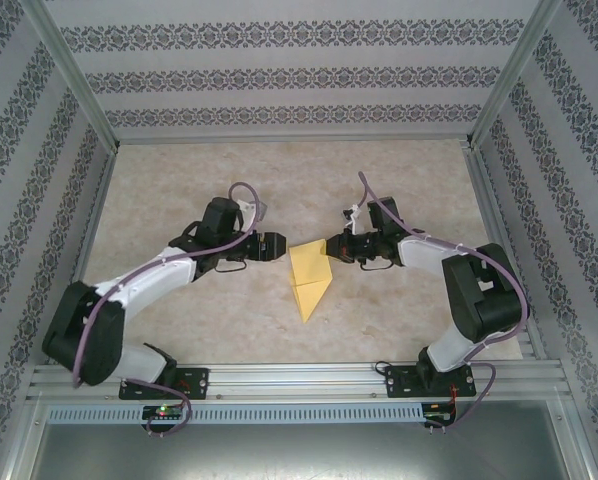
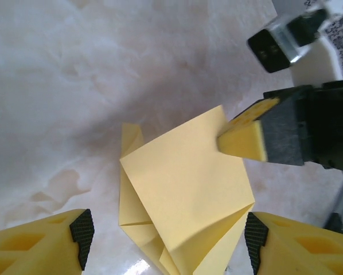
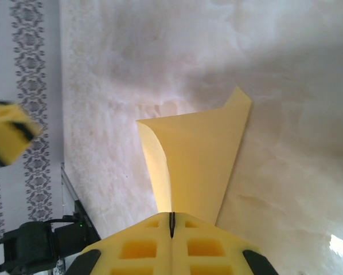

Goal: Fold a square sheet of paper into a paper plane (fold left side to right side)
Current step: Place the paper at the center of the table, then fold the wing for the fifth time at the center of the table.

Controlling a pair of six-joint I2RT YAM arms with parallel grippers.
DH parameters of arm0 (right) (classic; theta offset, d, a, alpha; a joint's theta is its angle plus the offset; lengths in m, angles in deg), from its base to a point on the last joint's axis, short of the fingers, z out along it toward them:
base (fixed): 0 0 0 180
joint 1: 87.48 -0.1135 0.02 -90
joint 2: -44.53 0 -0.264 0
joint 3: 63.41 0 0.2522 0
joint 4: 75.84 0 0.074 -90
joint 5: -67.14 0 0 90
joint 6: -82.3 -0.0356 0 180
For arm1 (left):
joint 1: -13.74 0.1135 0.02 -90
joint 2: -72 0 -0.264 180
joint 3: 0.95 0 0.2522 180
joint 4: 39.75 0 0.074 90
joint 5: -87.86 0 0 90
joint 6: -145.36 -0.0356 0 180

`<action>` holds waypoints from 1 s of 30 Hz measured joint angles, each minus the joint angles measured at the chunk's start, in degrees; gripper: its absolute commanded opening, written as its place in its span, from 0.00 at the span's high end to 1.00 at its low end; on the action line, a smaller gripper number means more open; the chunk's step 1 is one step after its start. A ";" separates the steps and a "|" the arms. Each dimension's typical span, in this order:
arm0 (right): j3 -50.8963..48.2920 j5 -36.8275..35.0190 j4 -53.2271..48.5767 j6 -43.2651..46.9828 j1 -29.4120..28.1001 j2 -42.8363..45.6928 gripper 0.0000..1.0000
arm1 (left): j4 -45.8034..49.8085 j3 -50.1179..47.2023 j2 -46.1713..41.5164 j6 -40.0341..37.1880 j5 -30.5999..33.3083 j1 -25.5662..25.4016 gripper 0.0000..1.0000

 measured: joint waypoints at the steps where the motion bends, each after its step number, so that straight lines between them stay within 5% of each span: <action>1: 0.81 -0.66 -1.60 -0.20 -0.24 -0.09 1.00 | 1.88 0.68 -1.31 -1.07 2.03 -1.88 0.29; 12: 7.96 -5.35 -11.65 -6.03 -2.23 -2.56 1.00 | 15.85 4.90 -0.15 -1.92 21.27 -26.56 0.29; 23: 8.81 -7.34 -13.35 -8.90 -3.89 -4.07 1.00 | 21.33 15.98 17.68 2.95 33.79 -34.03 0.29; 30: 9.29 -7.96 -13.79 -9.09 -3.89 -4.39 1.00 | 26.03 20.55 24.13 6.03 39.19 -35.47 0.37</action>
